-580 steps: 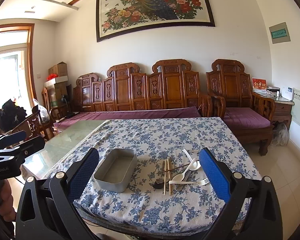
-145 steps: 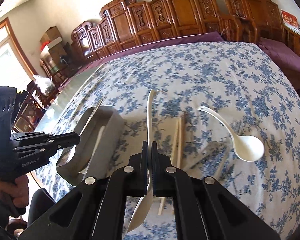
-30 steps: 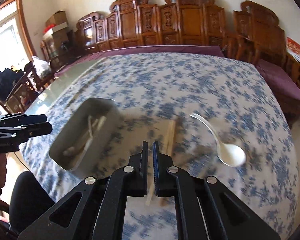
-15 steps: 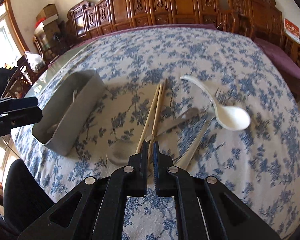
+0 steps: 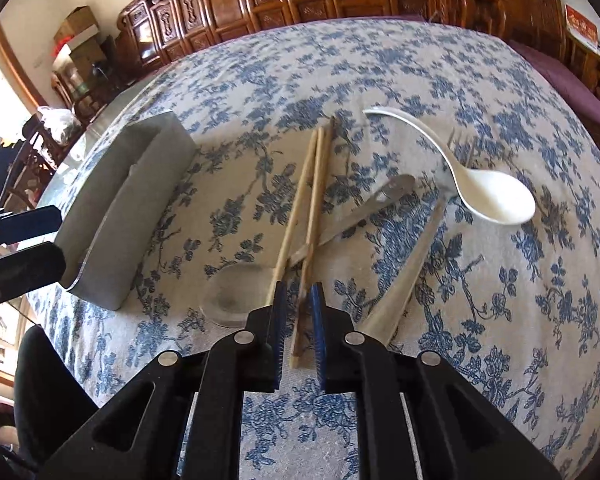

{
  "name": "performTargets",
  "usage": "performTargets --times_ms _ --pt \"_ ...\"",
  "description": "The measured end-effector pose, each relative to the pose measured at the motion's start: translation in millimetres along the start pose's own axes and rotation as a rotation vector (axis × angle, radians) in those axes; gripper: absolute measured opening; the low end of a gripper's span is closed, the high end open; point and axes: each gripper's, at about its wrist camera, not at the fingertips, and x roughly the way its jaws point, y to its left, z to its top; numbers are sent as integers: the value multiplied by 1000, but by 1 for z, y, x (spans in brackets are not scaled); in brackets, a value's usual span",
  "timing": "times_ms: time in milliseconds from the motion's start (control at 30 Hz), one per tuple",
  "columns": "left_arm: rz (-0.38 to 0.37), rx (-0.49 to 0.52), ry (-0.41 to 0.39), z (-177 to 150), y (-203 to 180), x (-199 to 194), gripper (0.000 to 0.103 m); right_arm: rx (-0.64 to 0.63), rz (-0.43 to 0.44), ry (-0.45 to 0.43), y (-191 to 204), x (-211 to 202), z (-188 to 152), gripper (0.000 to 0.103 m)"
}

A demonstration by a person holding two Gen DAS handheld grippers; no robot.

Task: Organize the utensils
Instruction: 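Grasp a wooden chopstick with the right gripper while the left gripper reaches the chopsticks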

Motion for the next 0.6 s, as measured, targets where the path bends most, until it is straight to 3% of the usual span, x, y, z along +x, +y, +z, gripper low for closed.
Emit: performTargets --times_ms 267,600 --pt "-1 1 13 2 -7 8 67 11 14 -8 -5 -6 -2 7" --pt "-13 -19 17 7 -18 36 67 15 15 -105 -22 -49 0 6"
